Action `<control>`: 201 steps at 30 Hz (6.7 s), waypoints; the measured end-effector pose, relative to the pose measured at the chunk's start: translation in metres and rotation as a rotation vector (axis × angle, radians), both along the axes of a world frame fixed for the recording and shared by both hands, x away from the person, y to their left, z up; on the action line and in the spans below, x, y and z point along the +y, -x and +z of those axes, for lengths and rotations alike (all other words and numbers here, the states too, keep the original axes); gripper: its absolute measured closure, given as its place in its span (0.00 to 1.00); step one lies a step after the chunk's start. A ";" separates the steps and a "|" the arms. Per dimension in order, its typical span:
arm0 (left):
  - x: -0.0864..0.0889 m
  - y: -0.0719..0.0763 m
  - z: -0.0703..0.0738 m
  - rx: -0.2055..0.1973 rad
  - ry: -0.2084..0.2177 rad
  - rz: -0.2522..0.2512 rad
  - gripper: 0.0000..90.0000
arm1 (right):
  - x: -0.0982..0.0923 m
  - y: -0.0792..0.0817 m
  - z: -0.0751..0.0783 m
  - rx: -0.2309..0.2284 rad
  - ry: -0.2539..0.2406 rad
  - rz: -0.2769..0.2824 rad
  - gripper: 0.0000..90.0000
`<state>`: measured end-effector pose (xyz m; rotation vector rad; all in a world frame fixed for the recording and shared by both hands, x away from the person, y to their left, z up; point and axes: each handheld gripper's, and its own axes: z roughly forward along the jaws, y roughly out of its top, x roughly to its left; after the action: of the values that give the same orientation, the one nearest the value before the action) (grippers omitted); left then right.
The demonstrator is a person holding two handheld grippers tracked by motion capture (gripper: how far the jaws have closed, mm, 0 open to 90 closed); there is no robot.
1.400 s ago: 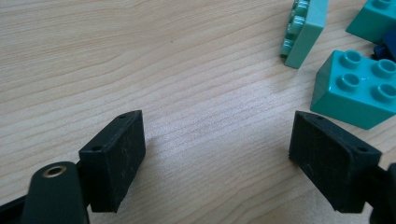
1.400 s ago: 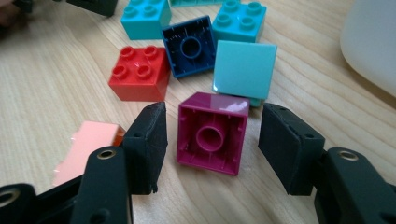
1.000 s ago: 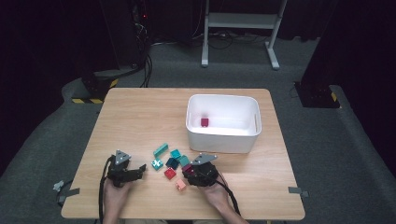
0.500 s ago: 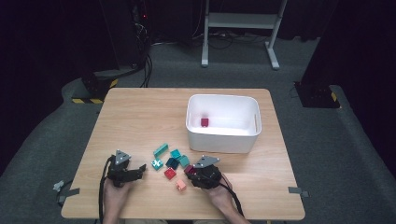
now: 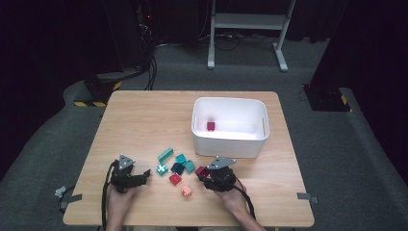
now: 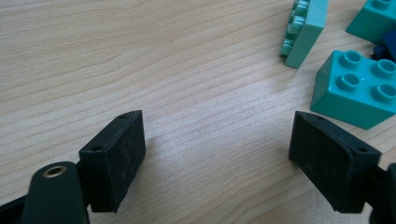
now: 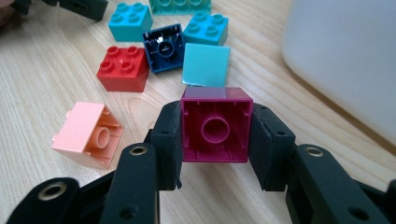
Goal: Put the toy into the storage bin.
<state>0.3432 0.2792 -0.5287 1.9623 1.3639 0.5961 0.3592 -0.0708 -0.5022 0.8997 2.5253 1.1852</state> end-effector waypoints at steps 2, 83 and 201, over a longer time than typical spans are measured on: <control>0.000 0.000 0.000 0.000 0.000 -0.001 0.21 | -0.002 0.000 0.003 0.000 -0.005 -0.005 0.66; 0.000 0.000 0.000 0.000 0.000 0.000 0.21 | -0.086 -0.058 0.133 -0.083 -0.147 -0.072 0.66; 0.000 0.000 0.000 0.000 -0.001 0.000 0.21 | -0.044 -0.027 0.089 -0.096 -0.171 -0.017 0.49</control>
<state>0.3432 0.2793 -0.5287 1.9632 1.3641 0.5969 0.3862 -0.1147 -0.4133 0.8771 2.3644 1.4211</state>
